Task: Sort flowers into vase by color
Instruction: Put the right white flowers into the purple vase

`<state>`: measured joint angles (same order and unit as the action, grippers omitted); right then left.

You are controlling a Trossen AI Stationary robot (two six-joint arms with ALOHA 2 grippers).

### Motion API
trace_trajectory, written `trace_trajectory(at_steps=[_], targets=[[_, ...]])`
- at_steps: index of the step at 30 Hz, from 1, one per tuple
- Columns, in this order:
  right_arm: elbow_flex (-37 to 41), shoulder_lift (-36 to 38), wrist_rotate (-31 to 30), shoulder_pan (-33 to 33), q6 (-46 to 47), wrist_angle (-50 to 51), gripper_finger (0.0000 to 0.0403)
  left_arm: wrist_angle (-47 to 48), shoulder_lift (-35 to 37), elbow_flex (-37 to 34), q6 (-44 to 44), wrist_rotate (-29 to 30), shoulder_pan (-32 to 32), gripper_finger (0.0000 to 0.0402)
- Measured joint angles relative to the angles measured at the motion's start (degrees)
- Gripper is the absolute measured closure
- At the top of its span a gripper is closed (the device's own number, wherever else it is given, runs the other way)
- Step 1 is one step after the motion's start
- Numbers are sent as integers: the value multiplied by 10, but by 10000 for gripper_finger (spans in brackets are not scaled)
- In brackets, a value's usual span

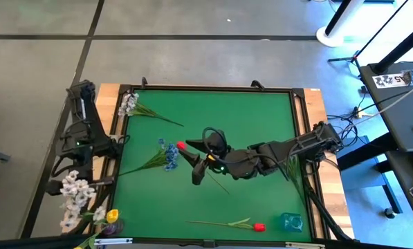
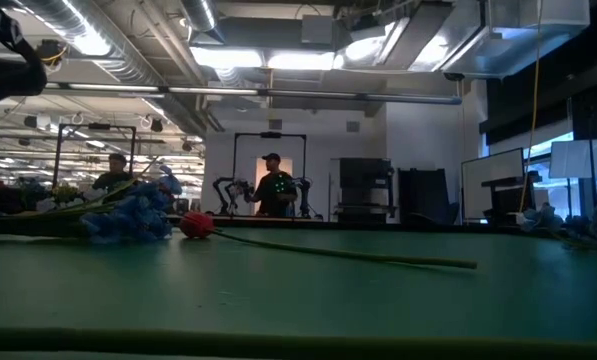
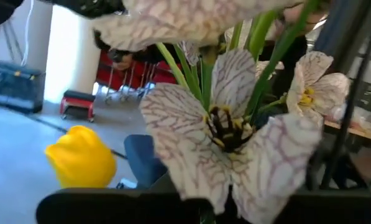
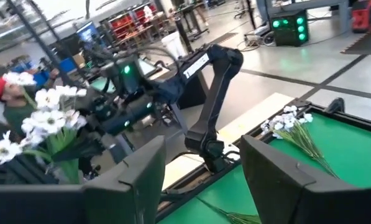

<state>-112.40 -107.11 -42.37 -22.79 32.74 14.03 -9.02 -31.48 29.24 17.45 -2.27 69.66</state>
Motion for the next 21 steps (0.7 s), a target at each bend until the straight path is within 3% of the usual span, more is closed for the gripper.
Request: trace_trajectory(at_steps=[7,21], targets=[[0,0,-39,0,19,-2,198,-39,-7,-28,-46,1,10,395],[0,0,-41,0,89,-2,198,17,-8,-28,-82,-9,10,395]])
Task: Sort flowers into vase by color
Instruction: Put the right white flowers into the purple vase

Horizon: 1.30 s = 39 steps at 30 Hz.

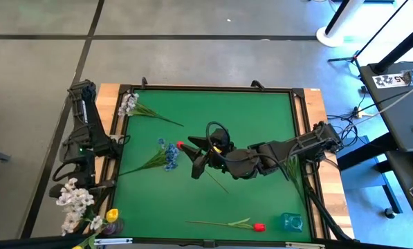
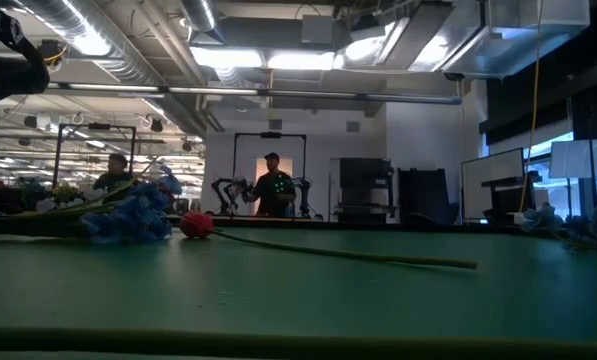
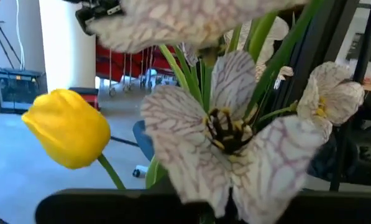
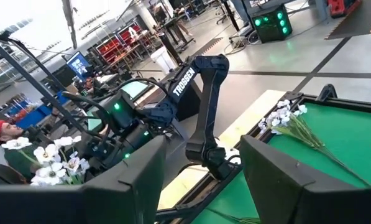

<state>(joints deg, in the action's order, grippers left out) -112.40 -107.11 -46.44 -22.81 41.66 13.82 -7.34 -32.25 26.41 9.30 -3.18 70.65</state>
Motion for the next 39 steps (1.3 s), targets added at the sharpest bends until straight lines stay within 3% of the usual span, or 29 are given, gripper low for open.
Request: trace_trajectory(at_steps=[5,13,22,31,39], targets=[[0,0,-4,2,1,4,198,27,-3,0,-17,-5,0,395],[0,0,9,23,14,13,198,28,-4,0,-119,-34,-22,395],[0,0,40,42,19,8,198,42,-3,0,-163,-149,-110,395],[0,1,56,41,18,-4,198,94,23,0,-123,-240,-219,387],[-1,1,60,41,16,47,198,89,28,0,-3,-234,-263,326]])
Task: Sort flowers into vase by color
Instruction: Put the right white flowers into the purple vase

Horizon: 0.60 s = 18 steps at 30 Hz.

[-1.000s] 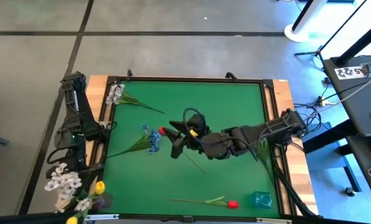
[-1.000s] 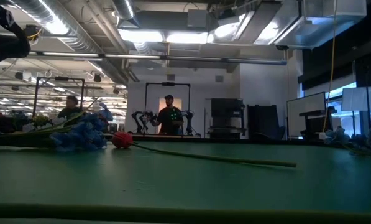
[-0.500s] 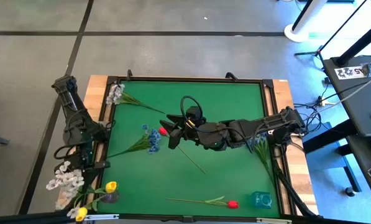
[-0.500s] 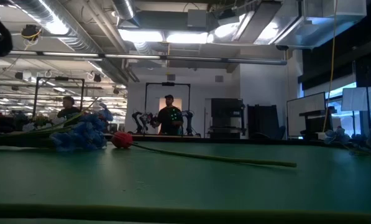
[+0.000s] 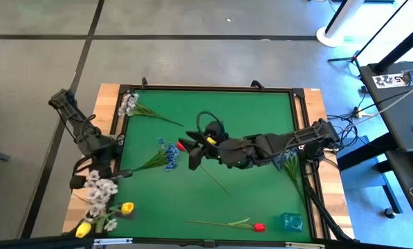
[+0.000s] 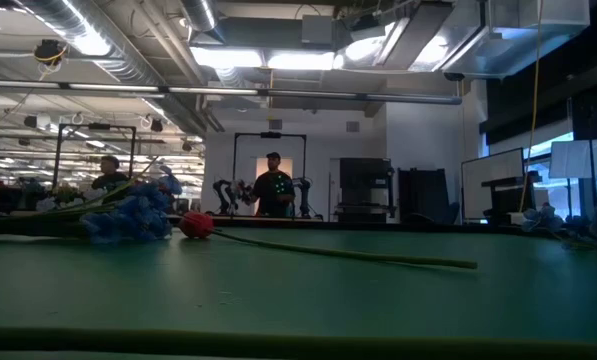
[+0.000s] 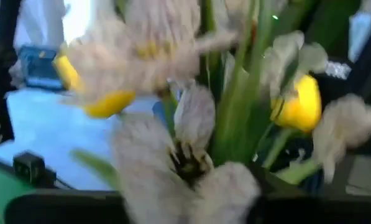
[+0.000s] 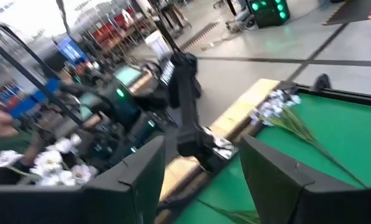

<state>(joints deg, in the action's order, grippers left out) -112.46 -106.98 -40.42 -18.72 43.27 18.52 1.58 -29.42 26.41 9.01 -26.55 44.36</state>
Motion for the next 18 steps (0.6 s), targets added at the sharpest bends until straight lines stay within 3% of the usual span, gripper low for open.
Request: trace_trajectory(at_steps=[9,18], targets=[[0,0,11,8,-12,39,161,48,3,0,155,-12,1,249],[0,0,55,8,-49,41,104,114,3,44,252,-31,1,224]])
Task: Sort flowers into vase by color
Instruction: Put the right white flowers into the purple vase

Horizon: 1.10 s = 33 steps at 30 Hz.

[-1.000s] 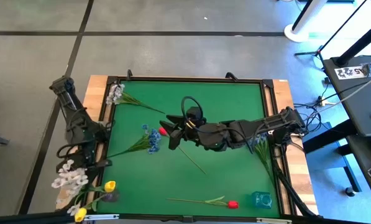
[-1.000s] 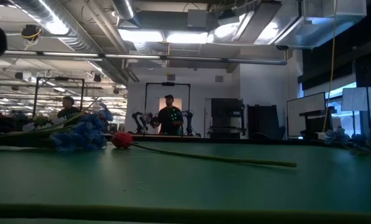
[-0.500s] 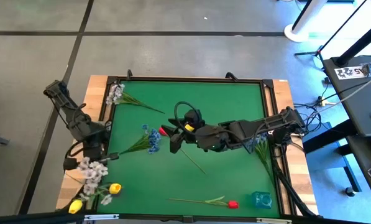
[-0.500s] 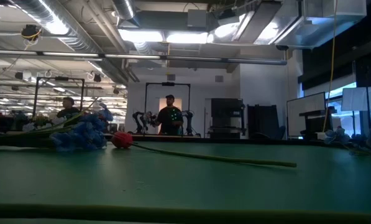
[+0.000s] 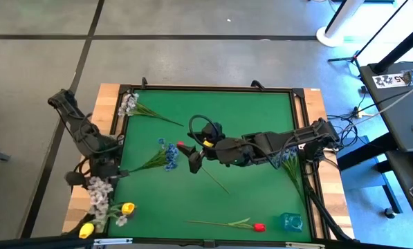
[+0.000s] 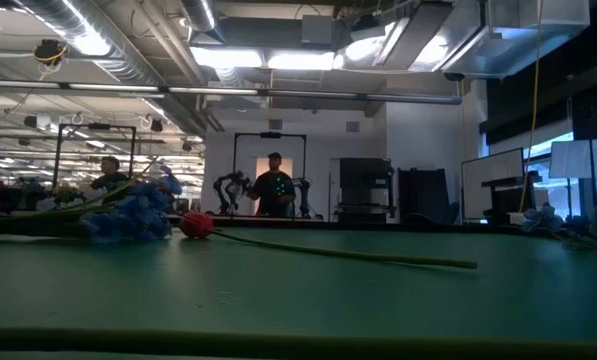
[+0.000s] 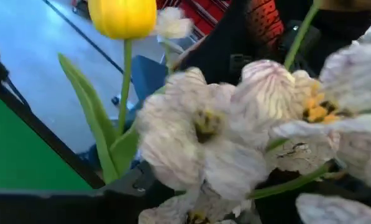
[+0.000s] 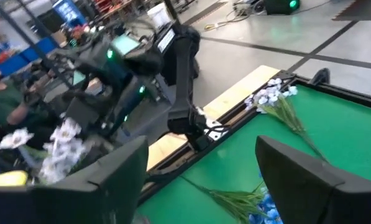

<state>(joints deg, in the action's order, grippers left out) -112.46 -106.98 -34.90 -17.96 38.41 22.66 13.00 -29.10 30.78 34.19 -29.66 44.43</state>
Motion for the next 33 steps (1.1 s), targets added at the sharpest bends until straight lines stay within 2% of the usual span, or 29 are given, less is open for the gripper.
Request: trace_trajectory(at_steps=[3,6,9,12,20,28,33], targets=[[0,0,10,0,-11,2,93,64,0,29,30,4,3,223],[0,0,21,0,-15,4,88,140,0,56,41,44,6,223],[0,0,34,0,-16,9,86,149,-2,66,42,118,6,223],[0,0,46,0,-16,19,86,135,-10,66,43,149,6,223],[0,0,76,0,-17,32,86,117,-21,78,85,113,8,223],[0,0,75,0,-16,33,86,117,-23,89,-68,189,90,223],[0,0,72,0,-10,33,86,121,-24,89,-228,249,158,223]])
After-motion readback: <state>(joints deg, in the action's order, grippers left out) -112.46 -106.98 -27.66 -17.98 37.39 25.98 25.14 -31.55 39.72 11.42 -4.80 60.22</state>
